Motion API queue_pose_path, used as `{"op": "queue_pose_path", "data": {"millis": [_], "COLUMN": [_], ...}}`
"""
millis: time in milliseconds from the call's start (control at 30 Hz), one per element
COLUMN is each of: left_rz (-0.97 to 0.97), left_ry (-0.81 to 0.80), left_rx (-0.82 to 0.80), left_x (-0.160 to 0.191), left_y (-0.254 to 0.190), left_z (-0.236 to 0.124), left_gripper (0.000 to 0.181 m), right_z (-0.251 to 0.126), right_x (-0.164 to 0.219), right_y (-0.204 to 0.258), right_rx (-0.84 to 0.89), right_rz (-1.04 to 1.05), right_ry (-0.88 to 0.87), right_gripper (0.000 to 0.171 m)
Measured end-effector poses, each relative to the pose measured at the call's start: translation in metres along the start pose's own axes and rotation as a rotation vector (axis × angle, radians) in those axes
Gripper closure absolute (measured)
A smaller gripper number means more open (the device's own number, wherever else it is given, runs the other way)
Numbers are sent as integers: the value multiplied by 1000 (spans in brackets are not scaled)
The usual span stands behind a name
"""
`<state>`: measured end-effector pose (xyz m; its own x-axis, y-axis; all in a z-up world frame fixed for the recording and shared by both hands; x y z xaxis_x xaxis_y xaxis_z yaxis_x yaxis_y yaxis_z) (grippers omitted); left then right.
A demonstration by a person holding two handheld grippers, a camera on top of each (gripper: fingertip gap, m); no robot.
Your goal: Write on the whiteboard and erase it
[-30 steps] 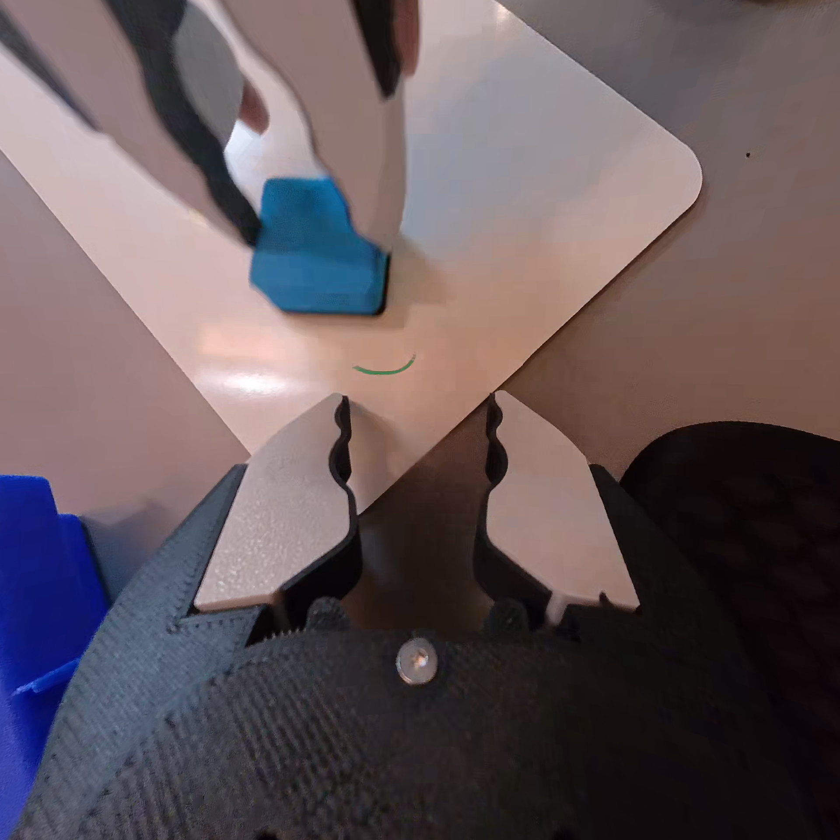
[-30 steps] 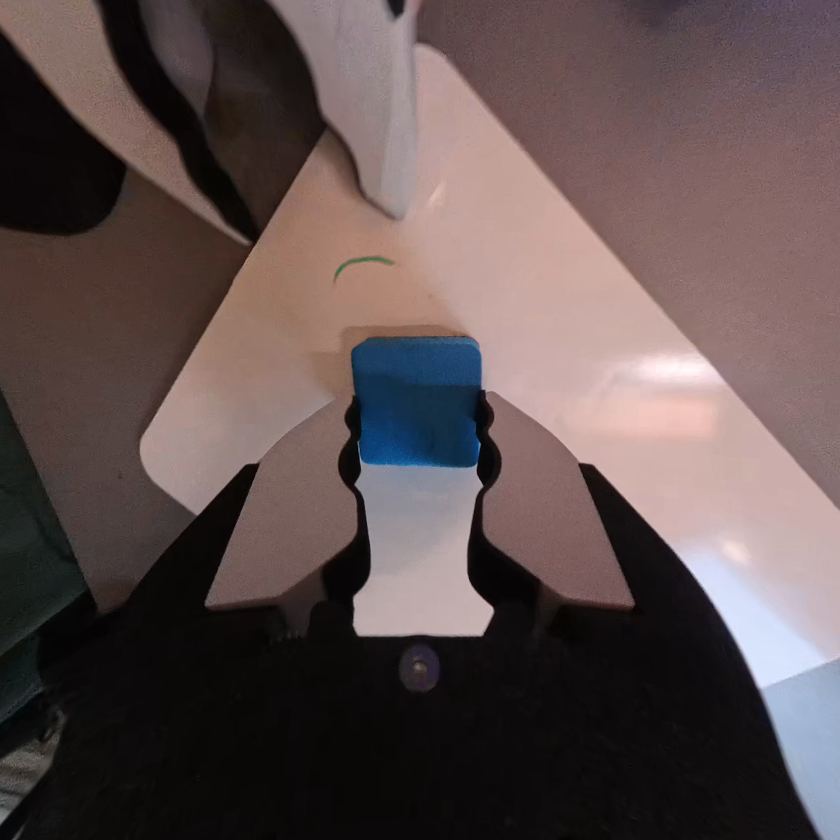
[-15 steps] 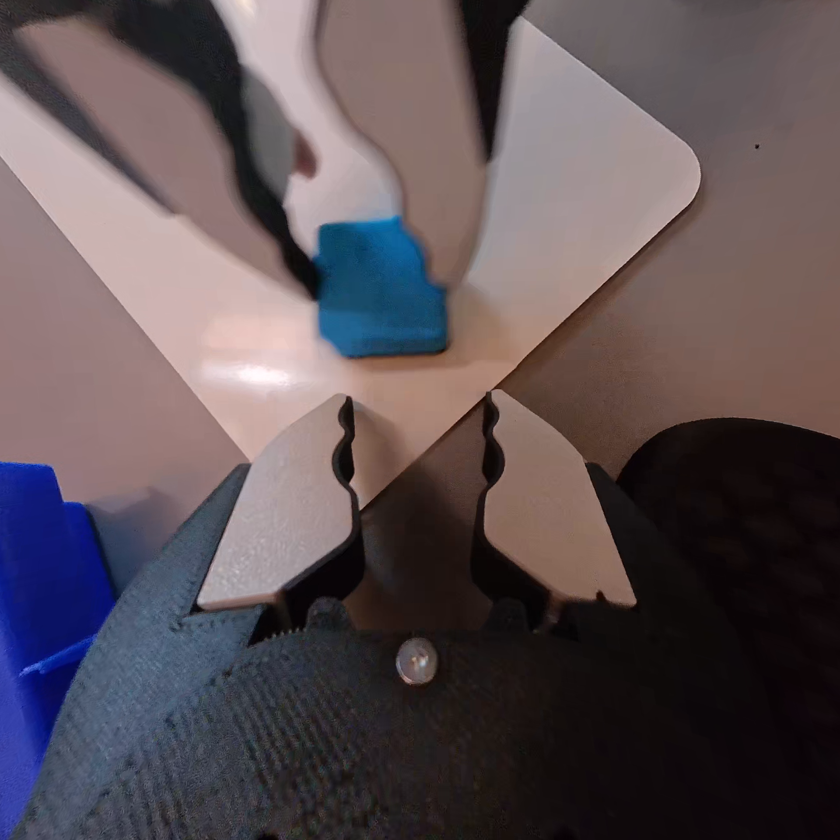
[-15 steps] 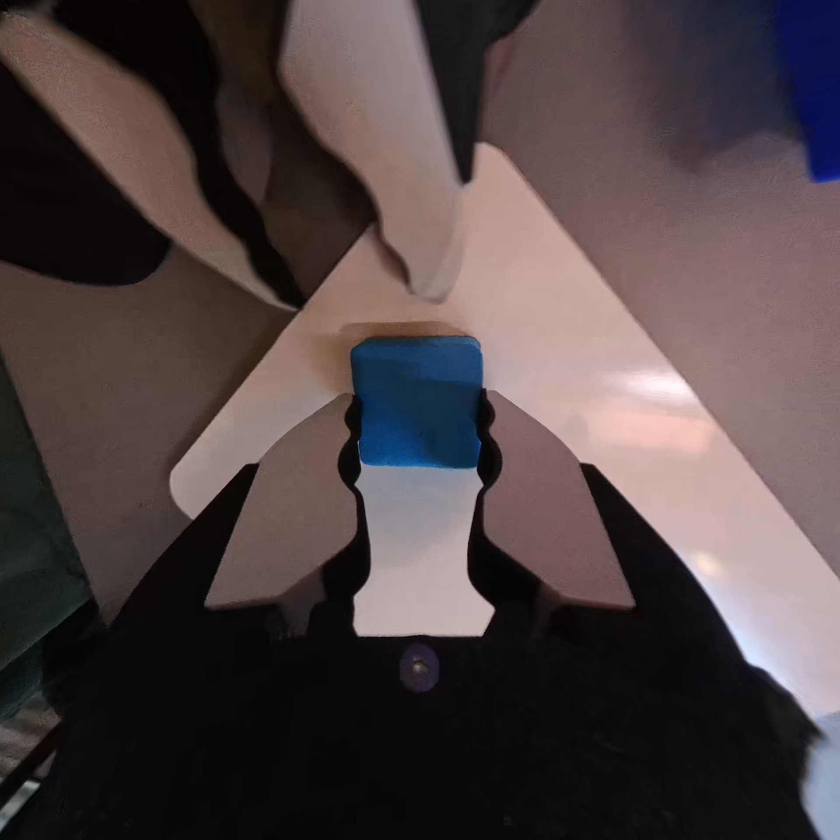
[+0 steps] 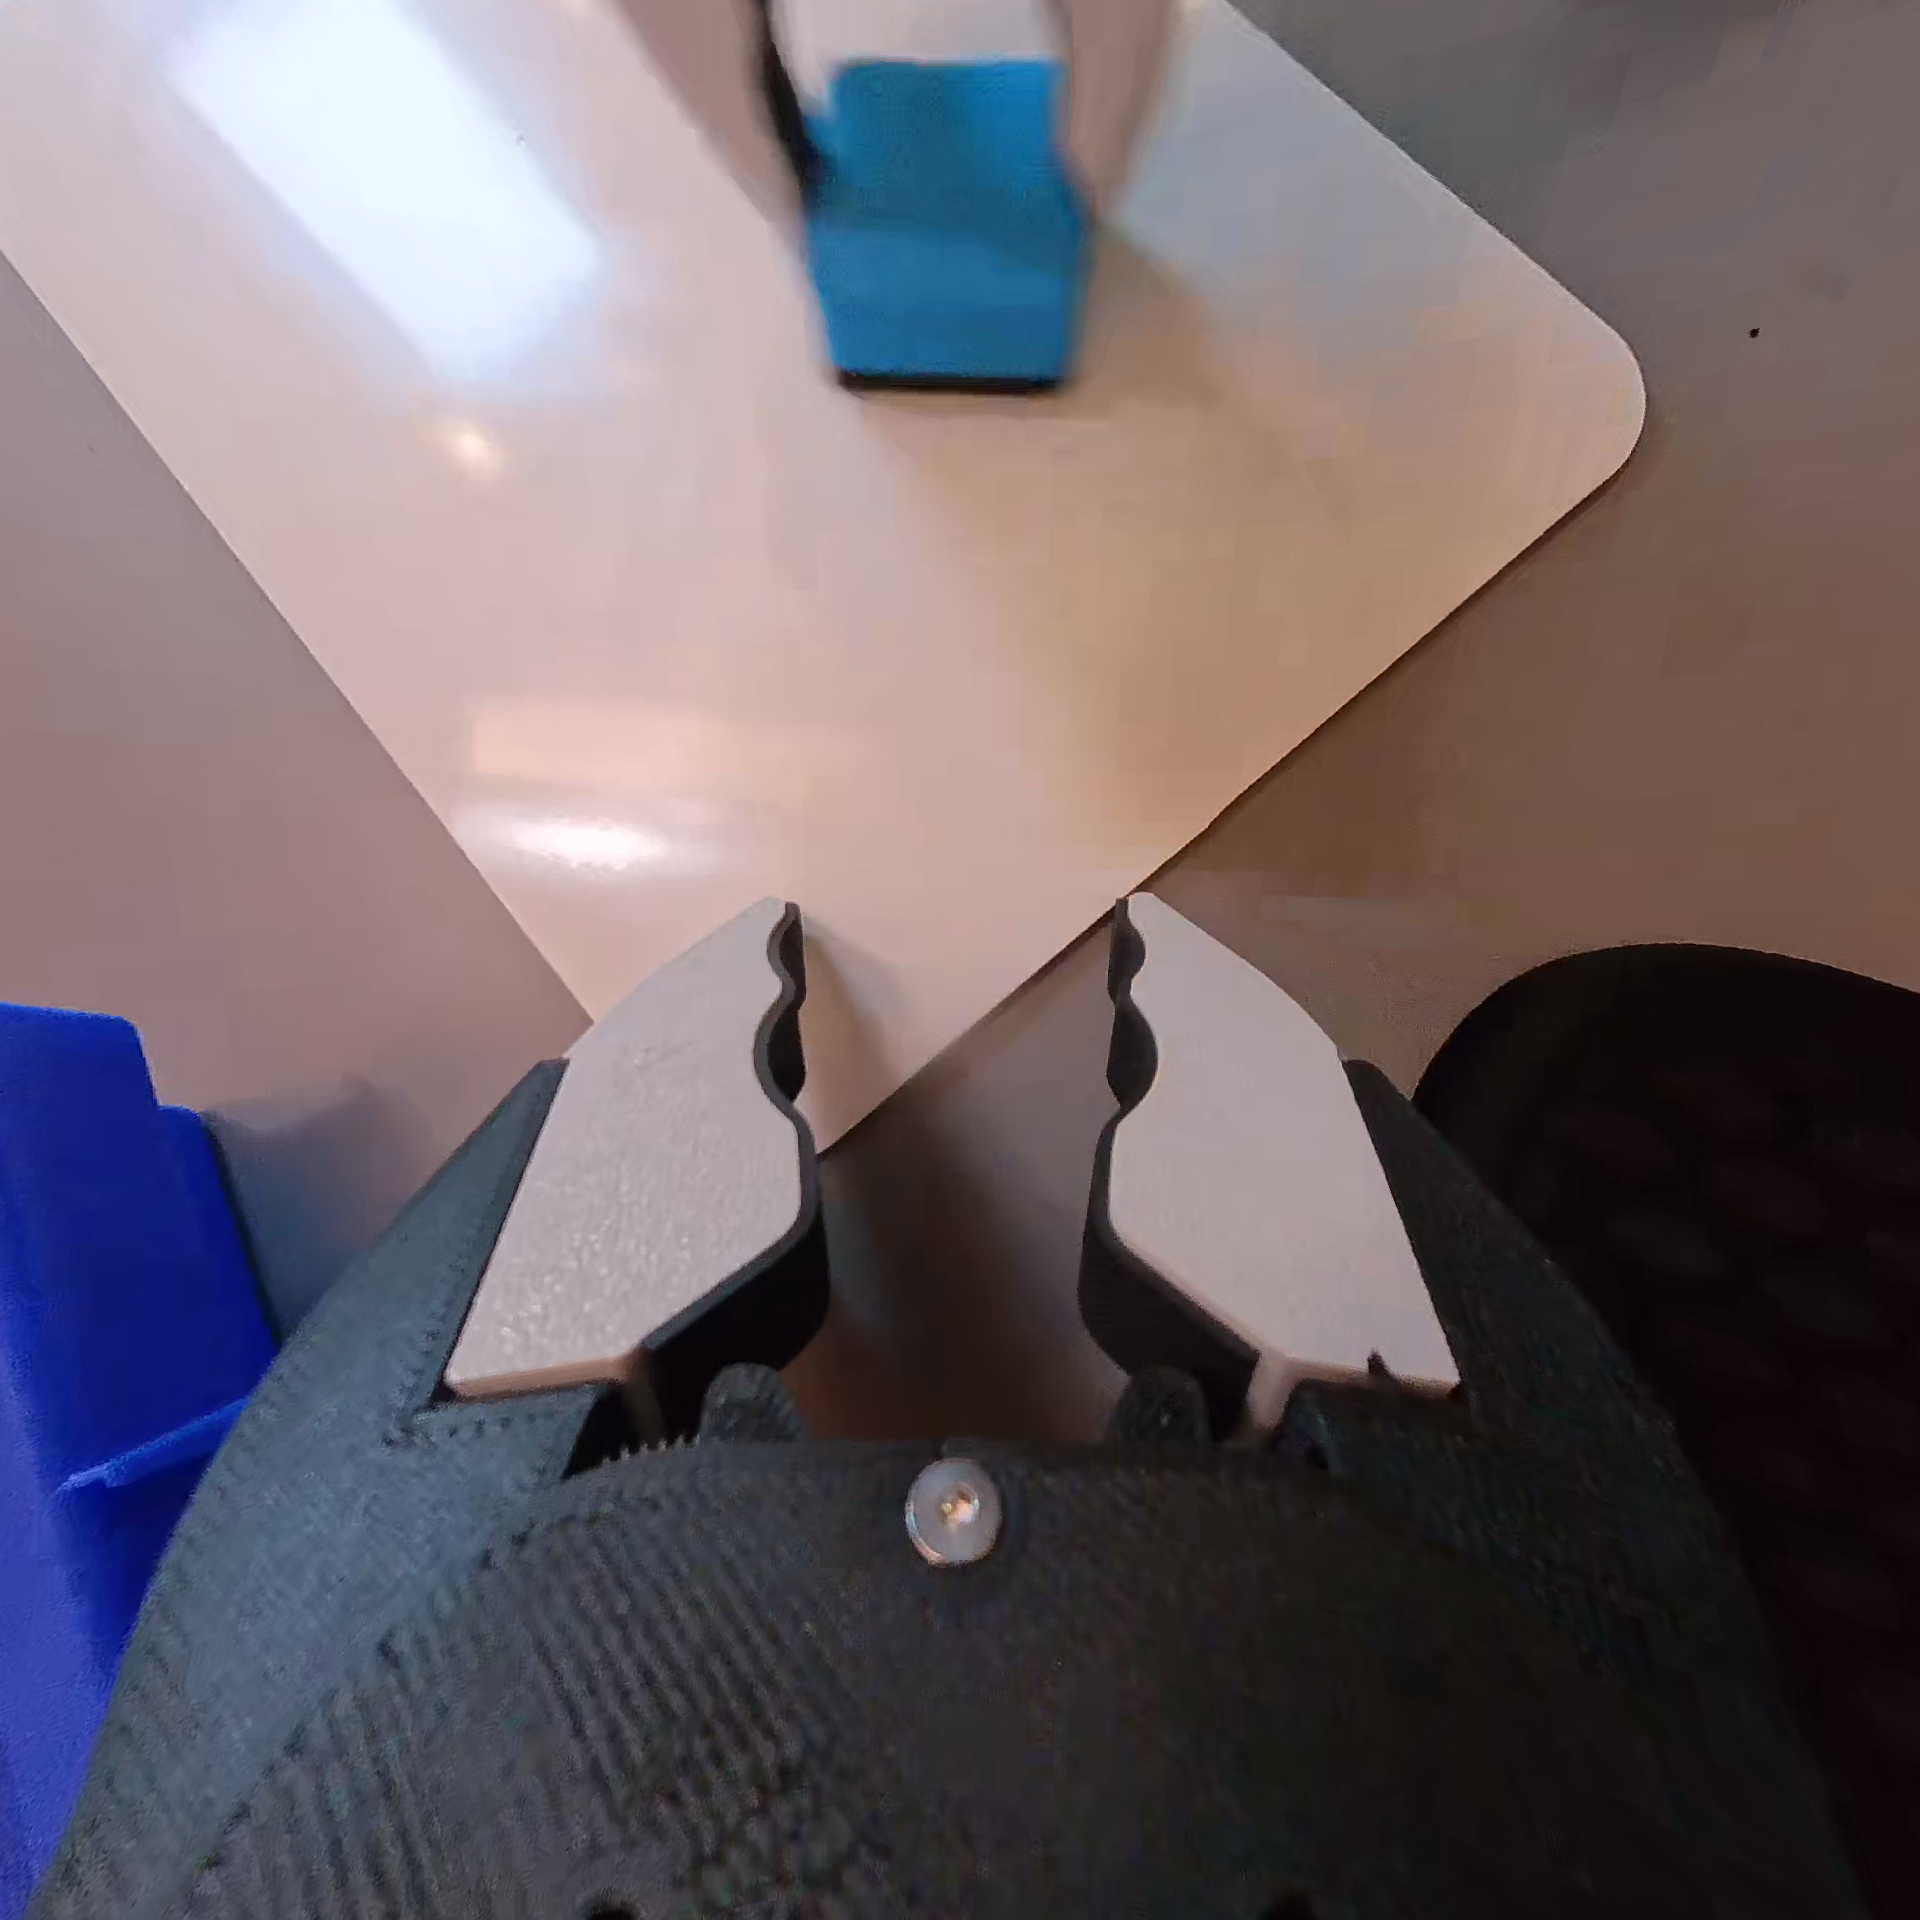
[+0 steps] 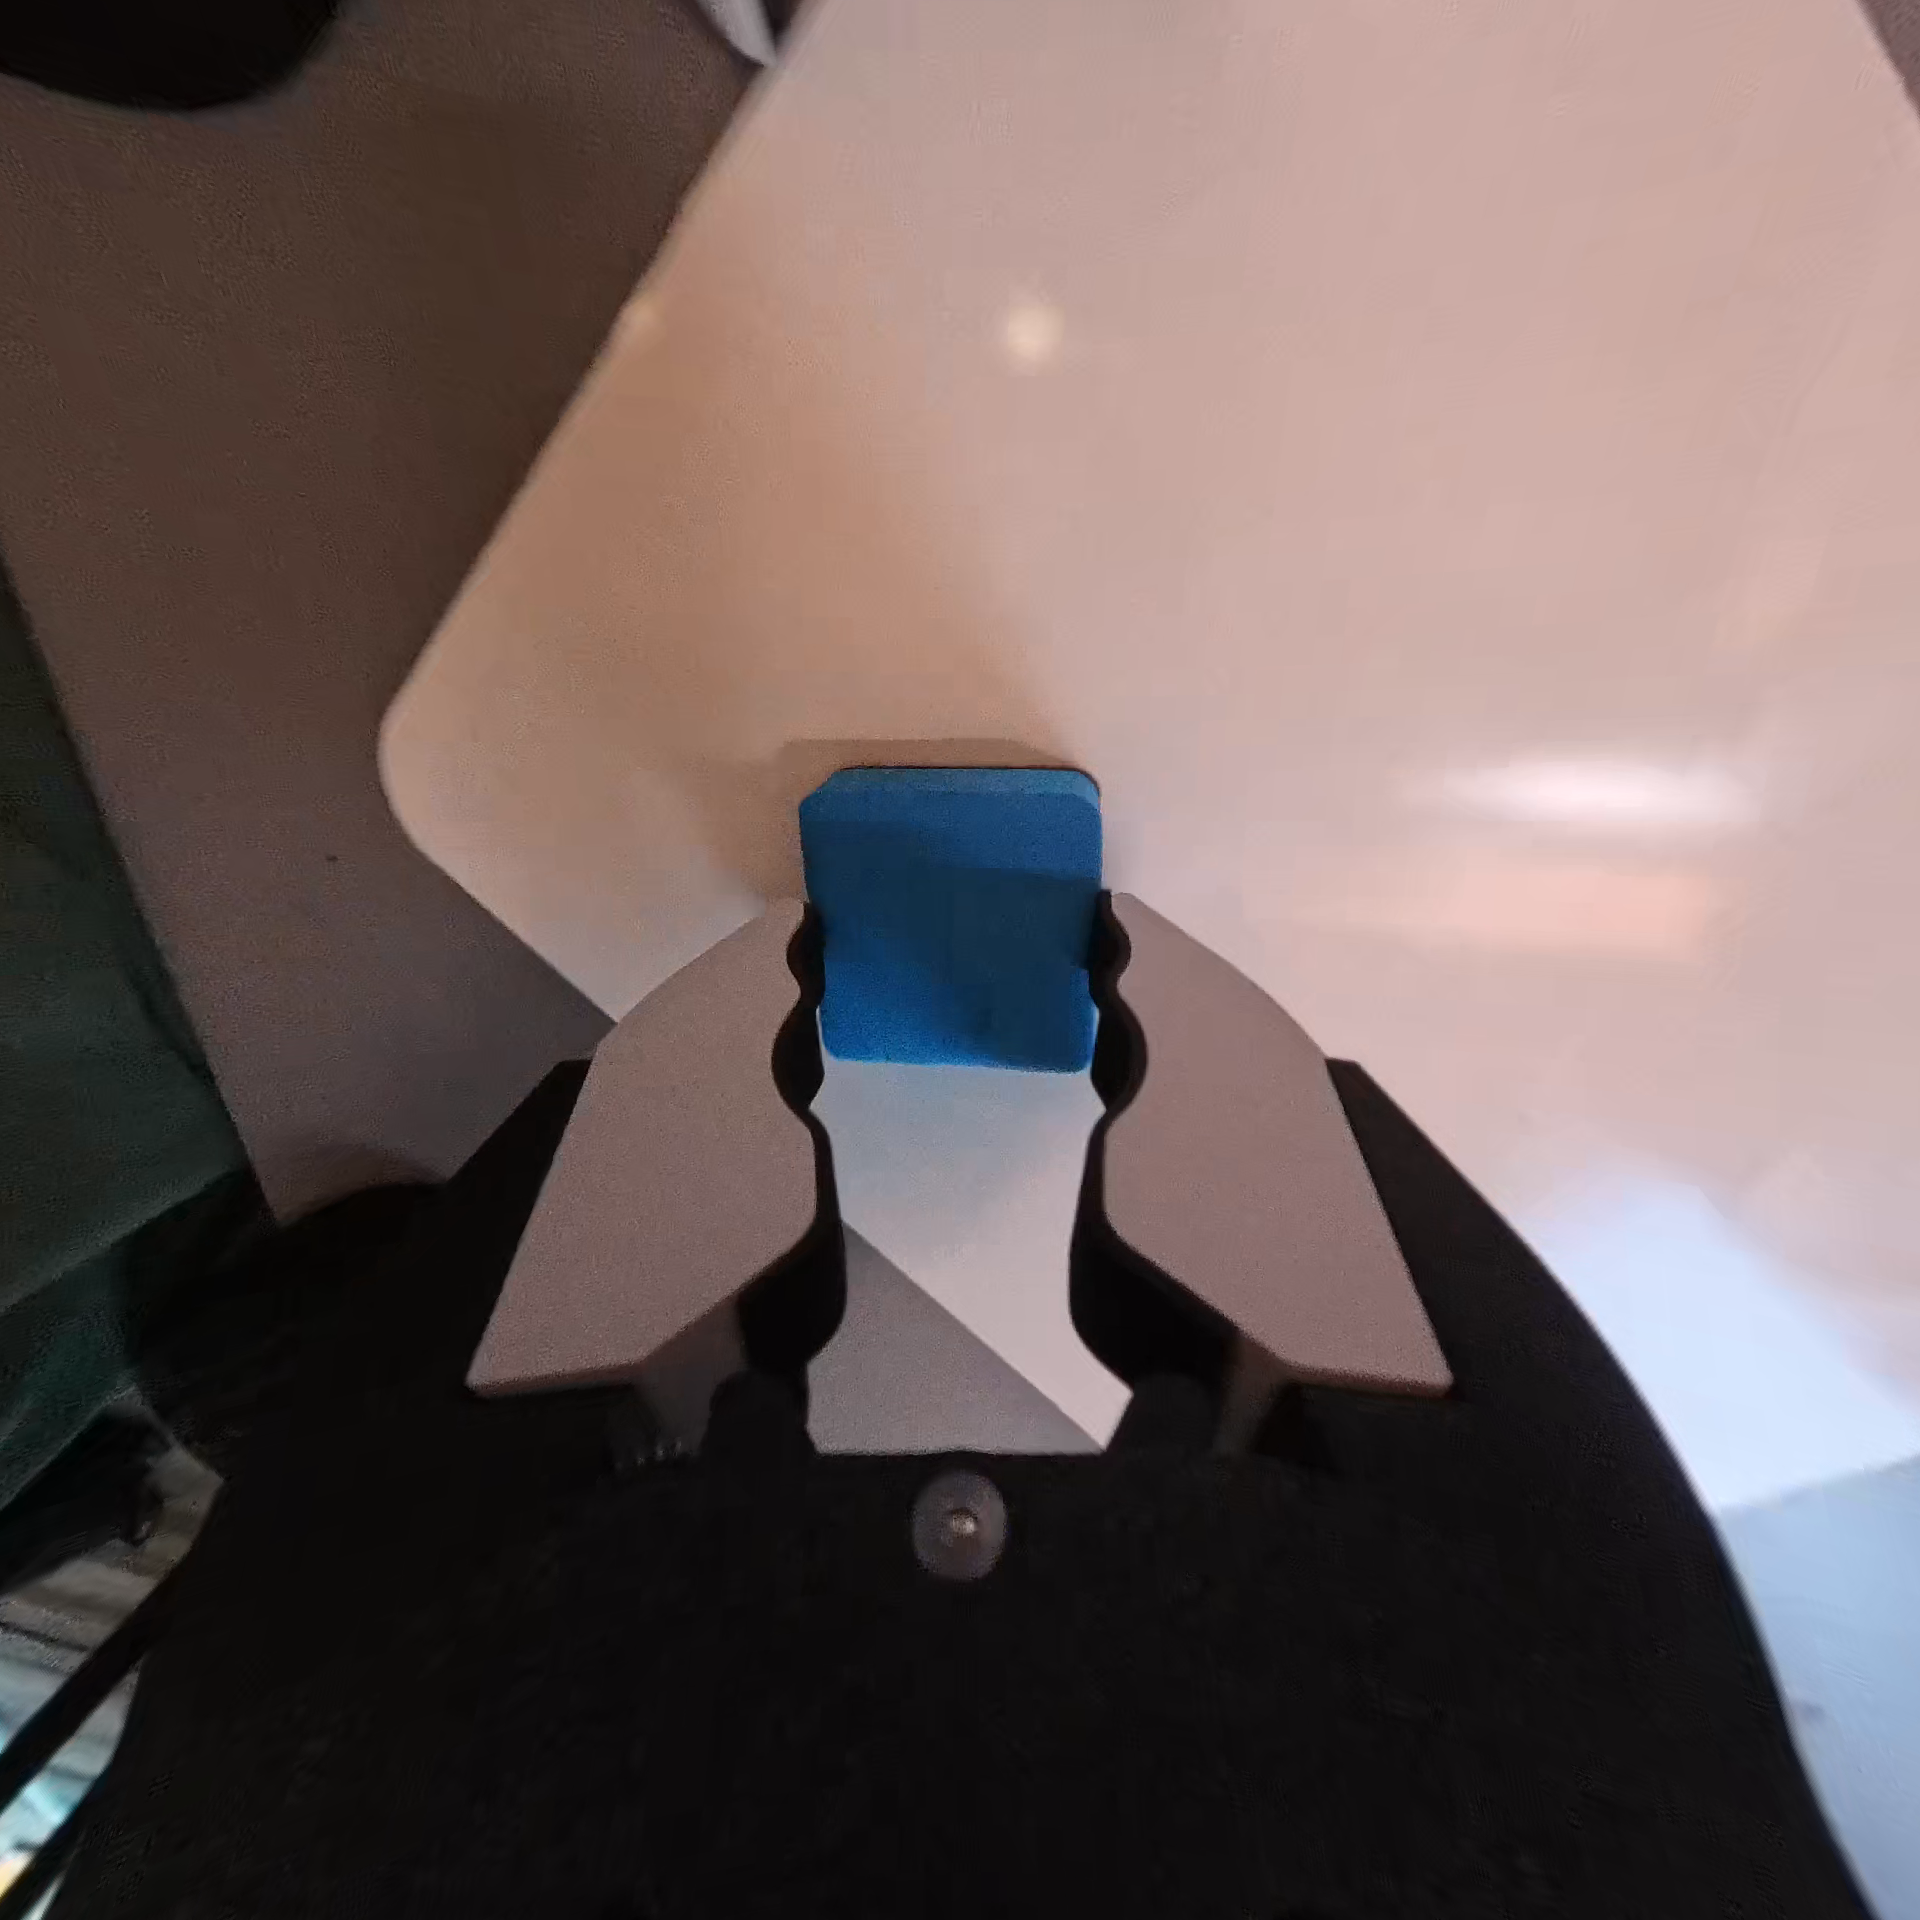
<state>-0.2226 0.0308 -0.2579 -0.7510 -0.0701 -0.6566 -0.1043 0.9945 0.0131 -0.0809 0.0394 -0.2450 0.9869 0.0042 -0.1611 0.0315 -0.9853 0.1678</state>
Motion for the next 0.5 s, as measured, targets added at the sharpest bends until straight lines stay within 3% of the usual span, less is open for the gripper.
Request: {"op": "queue_pose_path", "data": {"millis": [100, 167, 267, 333, 400, 500], "left_rz": [-1, -4, -8, -7, -1, 4], "left_ry": [-1, -3, -11, -15, -15, -11], "left_rx": [-3, -4, -1, 0, 2, 5], "left_x": [0, 0, 0, 1, 1, 0], "left_y": [0, 0, 1, 1, 0, -1], "left_z": [0, 0, 0, 0, 0, 0], "left_gripper": [124, 123, 122, 123, 125, 126], "right_z": [-12, -10, 4, 13, 13, -3], "right_x": [3, -22, -73, -86, -66, -7], "right_y": [-66, -84, -50, -11, 12, -23], "right_rx": [89, 85, 37, -4, -19, 21], "right_rz": [170, 204, 50, -43, -104, 57], "right_ry": [-56, -139, -183, -186, -132, -61], "right_gripper": [121, 121, 121, 121, 121, 121]}}
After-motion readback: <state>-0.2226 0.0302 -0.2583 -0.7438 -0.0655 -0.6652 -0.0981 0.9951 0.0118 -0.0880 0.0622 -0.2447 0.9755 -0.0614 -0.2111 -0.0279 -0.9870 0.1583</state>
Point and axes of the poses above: each gripper's, where its closed fingertips meet, z out along the fingers, x out of its underside, y = z × x across the jaws, the point moved 3 cm from there along -z, back along the fingers, and after that the axes turned 3 degrees about -z, right-handed, at the moved point
